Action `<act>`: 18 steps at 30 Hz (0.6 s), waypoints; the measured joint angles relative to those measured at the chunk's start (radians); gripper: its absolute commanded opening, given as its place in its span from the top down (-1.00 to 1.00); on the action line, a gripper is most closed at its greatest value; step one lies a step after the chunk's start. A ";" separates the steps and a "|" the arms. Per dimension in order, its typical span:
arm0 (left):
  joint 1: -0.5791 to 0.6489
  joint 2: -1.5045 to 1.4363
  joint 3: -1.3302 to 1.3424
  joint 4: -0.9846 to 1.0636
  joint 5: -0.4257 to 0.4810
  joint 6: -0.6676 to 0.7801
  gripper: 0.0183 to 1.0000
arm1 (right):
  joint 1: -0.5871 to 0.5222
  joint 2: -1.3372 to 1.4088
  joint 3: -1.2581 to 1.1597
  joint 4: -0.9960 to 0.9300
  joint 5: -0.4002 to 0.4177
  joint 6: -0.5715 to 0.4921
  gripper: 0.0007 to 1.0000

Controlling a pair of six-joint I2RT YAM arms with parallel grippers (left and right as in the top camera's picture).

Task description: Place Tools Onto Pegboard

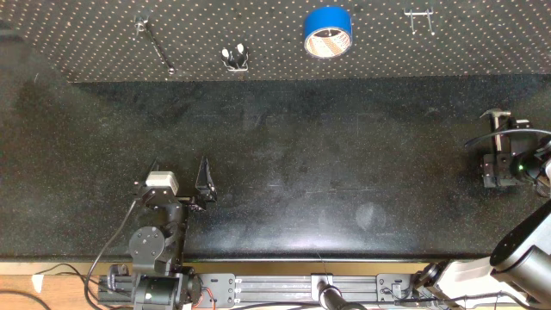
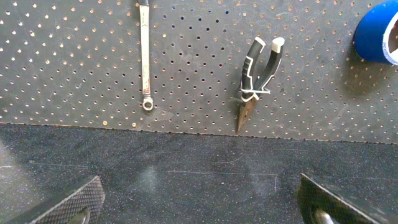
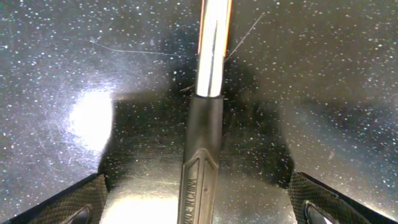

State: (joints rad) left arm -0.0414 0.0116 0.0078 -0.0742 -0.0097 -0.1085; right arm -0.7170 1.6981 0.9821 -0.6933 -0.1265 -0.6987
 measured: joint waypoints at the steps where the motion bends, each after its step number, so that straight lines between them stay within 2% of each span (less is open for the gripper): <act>1: 0.000 0.000 0.000 0.000 0.000 0.000 -0.99 | 0.000 0.004 0.002 -0.006 -0.005 -0.013 -0.92; 8: 0.000 0.000 0.000 0.000 0.000 0.000 -0.99 | 0.000 0.007 0.006 -0.020 -0.011 -0.056 -0.90; 11: 0.000 0.000 0.000 0.000 0.000 0.000 -0.98 | 0.000 0.011 0.010 -0.027 -0.011 -0.066 -0.48; 12: 0.000 0.000 0.000 0.000 0.000 0.000 -0.99 | 0.000 0.015 0.013 -0.028 -0.011 -0.070 -0.04; 13: 0.000 0.000 0.000 0.000 0.000 0.000 -0.99 | 0.000 0.019 0.017 -0.031 -0.010 -0.073 0.31; 15: 0.000 0.000 0.000 0.000 0.000 0.000 -0.99 | 0.000 0.023 0.021 -0.031 -0.010 -0.076 0.84; 18: 0.000 0.000 0.000 0.000 0.000 0.000 -0.99 | 0.000 0.024 0.025 -0.031 -0.006 -0.081 0.85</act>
State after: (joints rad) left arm -0.0414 0.0116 0.0078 -0.0742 -0.0093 -0.1085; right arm -0.7170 1.7226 1.0073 -0.7242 -0.1322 -0.7795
